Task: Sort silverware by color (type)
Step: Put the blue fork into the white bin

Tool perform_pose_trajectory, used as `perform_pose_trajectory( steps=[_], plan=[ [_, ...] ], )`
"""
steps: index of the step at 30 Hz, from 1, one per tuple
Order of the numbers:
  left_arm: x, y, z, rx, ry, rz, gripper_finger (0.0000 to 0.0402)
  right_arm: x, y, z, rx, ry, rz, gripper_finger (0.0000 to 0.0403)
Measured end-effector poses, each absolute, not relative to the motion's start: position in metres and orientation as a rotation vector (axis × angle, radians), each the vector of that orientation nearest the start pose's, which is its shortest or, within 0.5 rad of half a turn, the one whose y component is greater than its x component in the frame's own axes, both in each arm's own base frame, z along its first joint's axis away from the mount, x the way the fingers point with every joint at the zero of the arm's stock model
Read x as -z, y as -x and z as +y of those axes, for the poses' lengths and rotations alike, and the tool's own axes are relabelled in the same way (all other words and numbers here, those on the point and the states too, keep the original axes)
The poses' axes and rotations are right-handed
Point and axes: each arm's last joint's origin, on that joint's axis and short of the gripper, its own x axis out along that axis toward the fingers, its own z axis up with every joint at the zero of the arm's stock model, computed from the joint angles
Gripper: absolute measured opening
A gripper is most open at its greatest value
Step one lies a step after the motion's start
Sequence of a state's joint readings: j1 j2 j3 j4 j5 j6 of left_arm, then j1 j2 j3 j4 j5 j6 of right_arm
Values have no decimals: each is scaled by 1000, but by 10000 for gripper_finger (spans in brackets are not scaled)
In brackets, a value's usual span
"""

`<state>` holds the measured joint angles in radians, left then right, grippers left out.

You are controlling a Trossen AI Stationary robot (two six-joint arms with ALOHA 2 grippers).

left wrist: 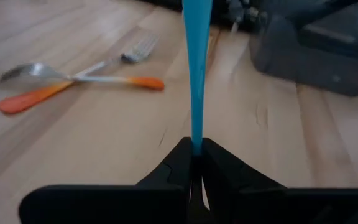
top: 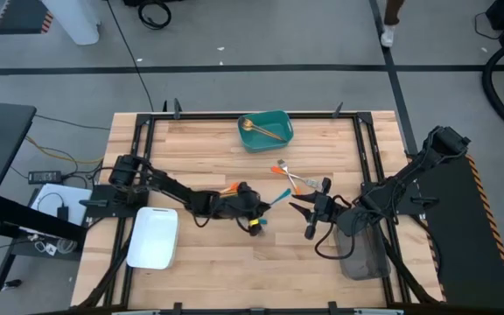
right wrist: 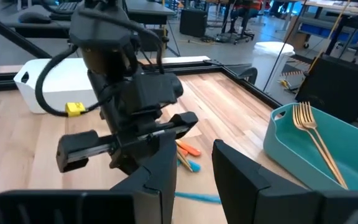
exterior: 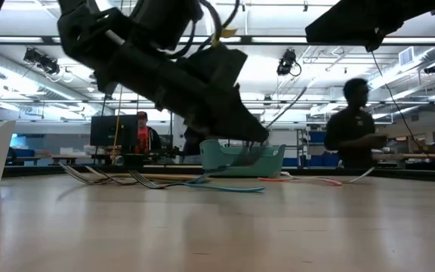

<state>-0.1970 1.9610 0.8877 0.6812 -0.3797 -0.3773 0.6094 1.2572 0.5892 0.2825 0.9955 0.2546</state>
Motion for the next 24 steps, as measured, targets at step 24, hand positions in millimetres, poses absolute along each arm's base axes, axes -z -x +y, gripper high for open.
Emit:
perform_pose_trajectory(
  steps=[24],
  plan=[
    [-129, -354, -83, -220, 207, 294, 38, -217, -215, 121, 382, 38, 237, 110]
  ],
)
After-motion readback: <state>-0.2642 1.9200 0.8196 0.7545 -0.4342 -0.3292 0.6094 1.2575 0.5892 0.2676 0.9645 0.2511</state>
